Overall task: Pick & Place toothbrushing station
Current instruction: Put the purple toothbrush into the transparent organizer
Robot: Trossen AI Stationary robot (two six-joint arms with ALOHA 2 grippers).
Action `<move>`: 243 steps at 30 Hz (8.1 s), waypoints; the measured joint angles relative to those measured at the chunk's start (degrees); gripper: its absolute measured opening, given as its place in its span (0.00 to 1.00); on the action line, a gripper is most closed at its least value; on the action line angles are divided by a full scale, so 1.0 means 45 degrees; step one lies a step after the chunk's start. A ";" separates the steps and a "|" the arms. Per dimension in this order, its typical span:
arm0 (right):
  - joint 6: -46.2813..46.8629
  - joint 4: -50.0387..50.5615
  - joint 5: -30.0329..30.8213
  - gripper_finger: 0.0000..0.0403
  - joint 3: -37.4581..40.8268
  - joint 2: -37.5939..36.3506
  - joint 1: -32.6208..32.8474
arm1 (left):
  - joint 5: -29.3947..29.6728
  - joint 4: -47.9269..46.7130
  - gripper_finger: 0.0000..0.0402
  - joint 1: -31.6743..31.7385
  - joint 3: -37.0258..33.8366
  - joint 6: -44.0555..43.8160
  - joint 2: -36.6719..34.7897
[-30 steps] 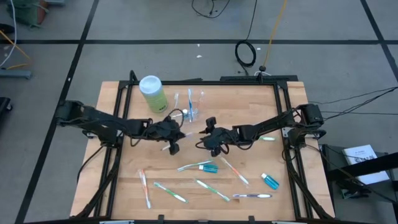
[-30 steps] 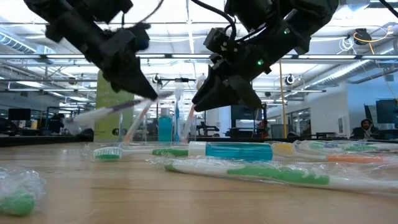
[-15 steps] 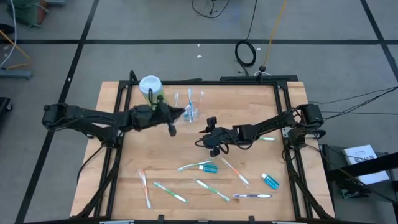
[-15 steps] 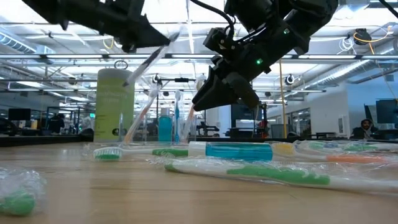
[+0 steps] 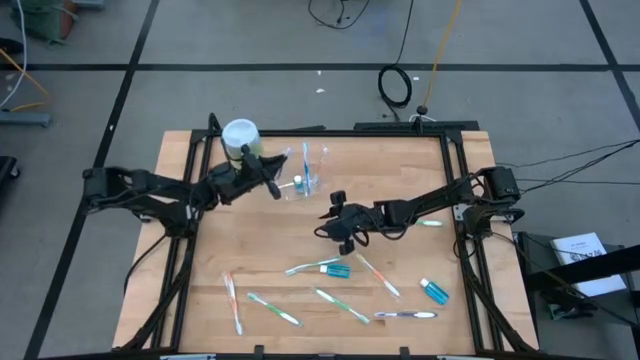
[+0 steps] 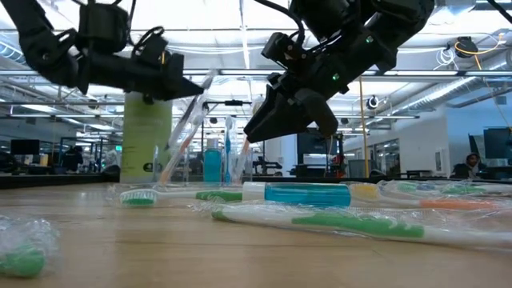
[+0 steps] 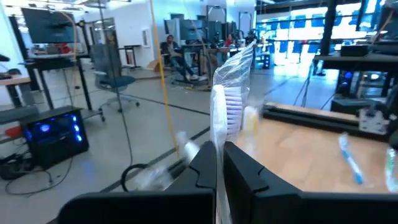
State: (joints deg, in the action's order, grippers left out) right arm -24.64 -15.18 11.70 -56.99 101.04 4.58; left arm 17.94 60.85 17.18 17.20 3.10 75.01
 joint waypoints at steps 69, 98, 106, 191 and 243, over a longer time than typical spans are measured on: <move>-0.0010 0.0075 -0.0005 0.33 0.0000 0.0007 -0.0107 | 0.4229 -1.2034 0.39 -0.1897 0.6307 0.0113 0.1595; -0.0010 0.0092 -0.0005 0.33 0.0000 0.0007 -0.0112 | 0.1125 -1.2330 0.02 0.0202 0.6297 -0.0759 0.1605; -0.0010 0.0097 -0.0005 0.33 0.0000 0.0007 -0.0112 | 0.1317 -1.2394 0.01 -0.0207 0.6287 -0.0732 0.1358; 0.0233 0.0015 0.0000 0.33 0.0000 0.0007 -0.0116 | 0.2664 -1.4815 0.14 -0.0818 0.6297 -0.2132 0.1839; 0.0335 0.0197 0.0001 0.33 0.0005 0.0007 -0.0116 | 0.4236 -0.7694 0.03 -0.2331 0.1410 -0.3216 -0.3359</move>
State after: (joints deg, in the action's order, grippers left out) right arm -23.14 -14.29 11.71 -56.97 101.08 4.05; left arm 37.00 26.22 6.69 23.55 -11.37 59.90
